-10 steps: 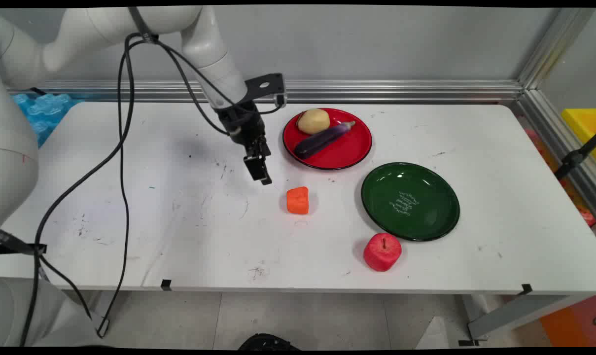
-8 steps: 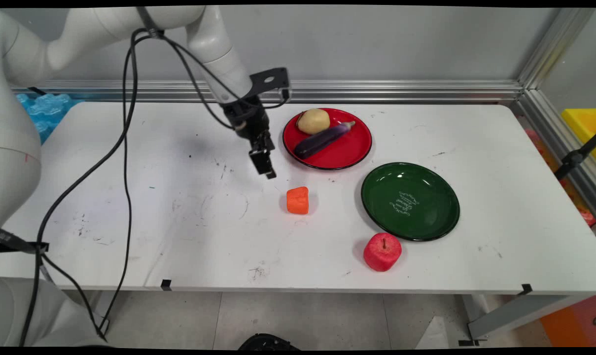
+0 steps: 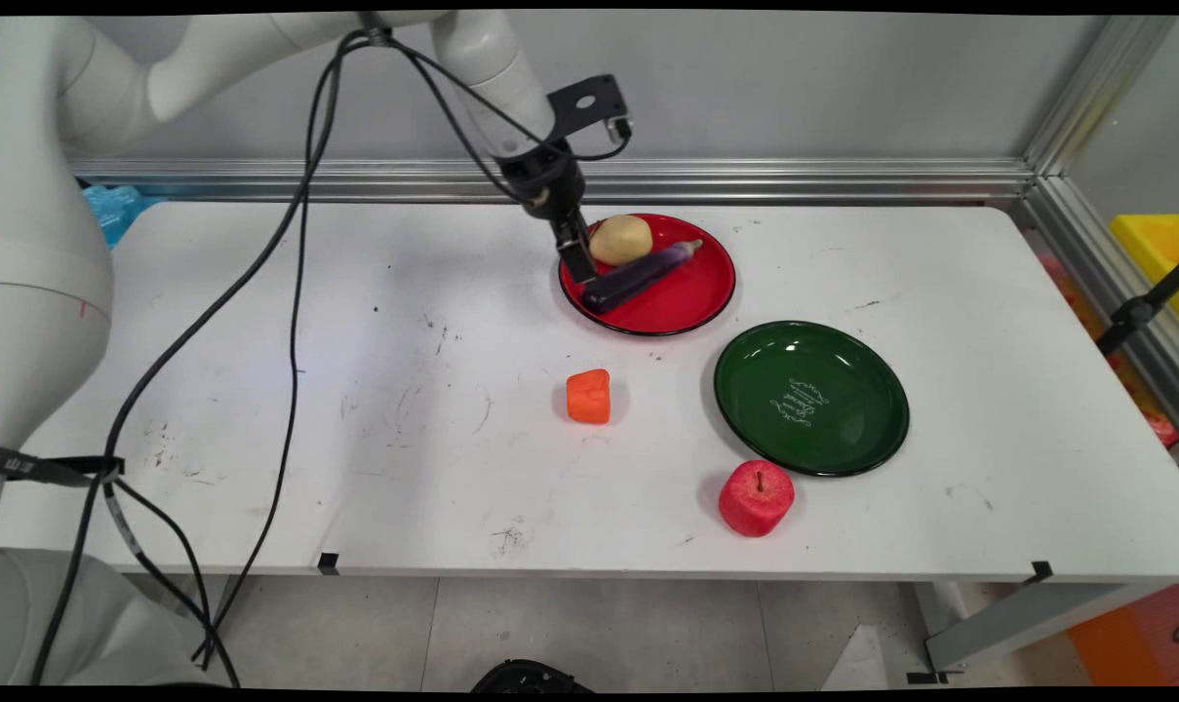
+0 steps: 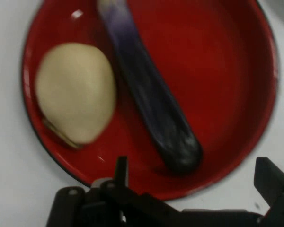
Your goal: Pick up the eggplant from the red plate
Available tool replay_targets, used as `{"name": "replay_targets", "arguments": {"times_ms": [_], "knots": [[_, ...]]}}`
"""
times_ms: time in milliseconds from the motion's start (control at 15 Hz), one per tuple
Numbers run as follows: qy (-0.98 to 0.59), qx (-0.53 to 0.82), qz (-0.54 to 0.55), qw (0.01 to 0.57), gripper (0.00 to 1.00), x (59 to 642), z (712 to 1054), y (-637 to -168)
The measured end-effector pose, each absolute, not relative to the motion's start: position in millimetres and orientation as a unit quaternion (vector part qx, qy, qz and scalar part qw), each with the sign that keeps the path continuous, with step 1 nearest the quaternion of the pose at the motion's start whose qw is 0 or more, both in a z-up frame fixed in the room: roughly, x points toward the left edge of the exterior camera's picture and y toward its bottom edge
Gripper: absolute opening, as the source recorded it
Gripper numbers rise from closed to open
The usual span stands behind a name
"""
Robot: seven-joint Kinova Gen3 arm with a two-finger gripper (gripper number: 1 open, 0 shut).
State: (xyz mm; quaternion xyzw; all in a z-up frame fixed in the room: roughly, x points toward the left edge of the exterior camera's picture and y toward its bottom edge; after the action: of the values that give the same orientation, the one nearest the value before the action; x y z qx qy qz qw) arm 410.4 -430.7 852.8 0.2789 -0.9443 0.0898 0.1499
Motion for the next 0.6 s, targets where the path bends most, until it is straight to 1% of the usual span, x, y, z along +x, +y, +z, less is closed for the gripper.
{"name": "replay_targets", "arguments": {"times_ms": [267, 600], "knots": [[-0.935, 0.302, 0.105, 0.155, 1.0, 401.5, 840.8, -444.7], [-0.92, 0.333, 0.123, 0.163, 1.0, 387.0, 815.3, -454.3]]}}
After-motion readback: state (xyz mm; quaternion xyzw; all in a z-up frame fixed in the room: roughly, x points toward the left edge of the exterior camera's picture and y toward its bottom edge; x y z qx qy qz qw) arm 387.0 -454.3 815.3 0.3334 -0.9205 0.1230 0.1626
